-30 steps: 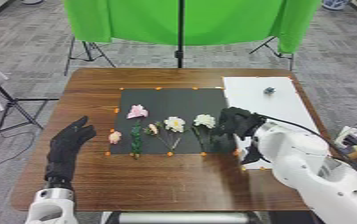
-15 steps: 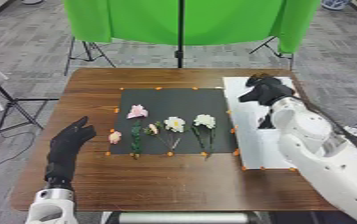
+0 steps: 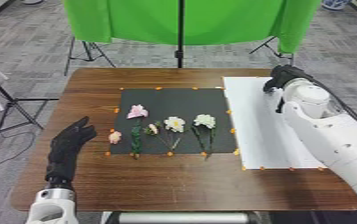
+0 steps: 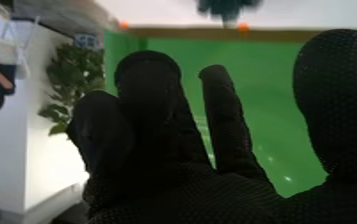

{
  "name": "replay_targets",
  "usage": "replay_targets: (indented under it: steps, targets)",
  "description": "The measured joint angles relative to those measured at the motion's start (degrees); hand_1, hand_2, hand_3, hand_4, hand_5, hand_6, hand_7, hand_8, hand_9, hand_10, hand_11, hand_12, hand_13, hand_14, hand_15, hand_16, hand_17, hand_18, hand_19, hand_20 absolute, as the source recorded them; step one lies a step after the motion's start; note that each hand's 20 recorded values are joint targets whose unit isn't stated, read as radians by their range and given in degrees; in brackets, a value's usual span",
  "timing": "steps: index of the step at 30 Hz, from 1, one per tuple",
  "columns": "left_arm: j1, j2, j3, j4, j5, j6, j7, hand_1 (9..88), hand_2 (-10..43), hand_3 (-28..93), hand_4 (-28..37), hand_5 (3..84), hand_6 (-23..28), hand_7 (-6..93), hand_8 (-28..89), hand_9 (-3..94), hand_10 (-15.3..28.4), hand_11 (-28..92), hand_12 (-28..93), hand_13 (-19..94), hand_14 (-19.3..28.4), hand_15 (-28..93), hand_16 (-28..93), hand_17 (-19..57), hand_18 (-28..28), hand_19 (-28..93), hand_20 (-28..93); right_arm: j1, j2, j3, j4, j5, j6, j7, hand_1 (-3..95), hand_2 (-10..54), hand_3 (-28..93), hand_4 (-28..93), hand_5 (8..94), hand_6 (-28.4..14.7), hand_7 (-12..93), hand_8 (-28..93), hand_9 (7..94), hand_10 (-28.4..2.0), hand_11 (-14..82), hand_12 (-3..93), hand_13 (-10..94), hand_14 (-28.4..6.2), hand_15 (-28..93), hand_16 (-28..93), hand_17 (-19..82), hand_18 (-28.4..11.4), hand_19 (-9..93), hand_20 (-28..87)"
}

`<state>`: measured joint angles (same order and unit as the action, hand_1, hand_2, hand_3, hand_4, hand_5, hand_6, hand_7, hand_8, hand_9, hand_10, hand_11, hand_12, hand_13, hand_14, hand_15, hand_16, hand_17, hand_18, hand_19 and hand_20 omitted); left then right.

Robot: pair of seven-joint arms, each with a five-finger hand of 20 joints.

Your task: Arrange flowers

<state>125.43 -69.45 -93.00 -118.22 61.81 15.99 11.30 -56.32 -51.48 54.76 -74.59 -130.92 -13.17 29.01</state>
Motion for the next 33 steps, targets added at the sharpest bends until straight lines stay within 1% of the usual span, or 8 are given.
replay_targets:
  steps: [4,7,10,13,16,19,24,33]
  targets:
    - [-0.31,-0.01,0.27,0.11,0.0,-0.03,0.01,25.8,-6.8,67,-26.2,41.9,5.1,11.7,-6,43.2,13.5,23,12,31,18.3,34,-2,1.8,14.5,16,21,0.0,-1.94,-0.56,3.25,-0.89,0.63,-0.96,35.9,-9.5,72,-17,48.5,2.5,15,-10,57.9,-15.7,16.7,21.2,78,-6.8,68,31,58,-14.8,93,53]
    - [-0.41,-0.04,0.29,0.11,0.0,-0.03,0.03,25.9,-6.8,67,-26.2,41.9,5.1,11.8,-6,43.2,13.6,23,12,31,18.3,34,-2,1.8,14.5,16,21,-0.46,-2.84,-1.51,4.64,-1.77,2.46,-2.21,43.3,-9.5,71,-20,62.6,3.0,20,-9,71.1,-11.4,20.6,21.8,83,-4.3,67,32,61,-13.3,93,57]
    - [-0.41,-0.07,0.29,0.11,-0.02,-0.03,0.05,25.9,-6.8,67,-26.2,41.9,5.1,11.7,-6,43.2,13.5,23,12,31,18.3,34,-2,1.8,14.6,16,21,-1.3,-3.04,-3.18,5.47,-3.47,9.07,-3.84,56.6,-9.5,61,-20,74.8,1.5,24,4,84.8,-8.4,9.8,37.3,87,-2.9,66,32,65,-11.9,93,58]
    - [-0.41,-0.07,0.29,0.11,-0.02,-0.03,0.05,26.0,-6.7,67,-26.1,41.9,5.0,11.9,-6,43.2,13.5,23,12,31,18.2,34,-2,1.8,14.5,16,21,-2.46,-2.97,-4.91,5.73,-4.43,18.01,-4.68,60.7,-9.5,61,-21,78.9,0.8,26,6,88.9,-8.3,10.4,40.2,89,-2.0,65,33,67,-11.1,93,58]
    - [-0.41,-0.07,0.29,0.11,-0.02,-0.03,0.06,26.0,-6.7,66,-26.0,41.9,5.1,11.9,-6,43.3,13.6,23,12,31,18.2,35,-2,1.8,14.5,16,21,-4.53,-2.62,-5.21,4.5,-4.24,22.44,-5.1,61.5,-9.5,61,-21,79.9,0.2,25,7,89.7,-8.7,10.6,40.6,89,-1.7,65,33,68,-11.0,93,58]
    - [-0.4,-0.07,0.28,0.11,-0.02,-0.04,0.06,26.0,-6.7,66,-26.0,41.9,5.0,11.9,-6,43.3,13.6,23,12,31,18.2,34,-2,1.8,14.5,16,21,-7.9,-1.34,-3.64,-0.27,-3.07,22.74,-5.07,61.5,-9.5,62,-21,80.2,0.0,25,7,89.9,-8.9,10.5,40.8,90,-1.5,65,33,68,-10.7,93,57]
    - [-0.31,-0.07,0.24,0.11,-0.02,-0.04,0.05,26.1,-6.7,66,-26.0,41.9,4.9,12.0,-6,43.2,13.6,23,12,31,18.2,35,-2,1.7,14.5,16,21,-16.26,2.02,3.07,-13.98,3.02,22.49,-4.49,61.2,-9.5,62,-21,80.4,0.0,24,8,89.9,-8.9,10.2,41.2,90,-1.5,64,34,68,-10.6,93,58]
    - [-0.2,-0.08,0.25,0.09,0.0,-0.15,-0.01,26.1,-6.7,66,-25.8,41.9,5.1,11.8,-6,43.2,13.6,23,12,31,18.2,35,-2,1.8,14.5,16,21,-26.69,7.12,8.51,-32.36,7.25,17.43,-5.27,61.0,-9.5,61,-21,79.6,0.2,23,8,88.9,-8.5,9.6,41.1,89,-1.5,64,34,67,-10.2,93,58]
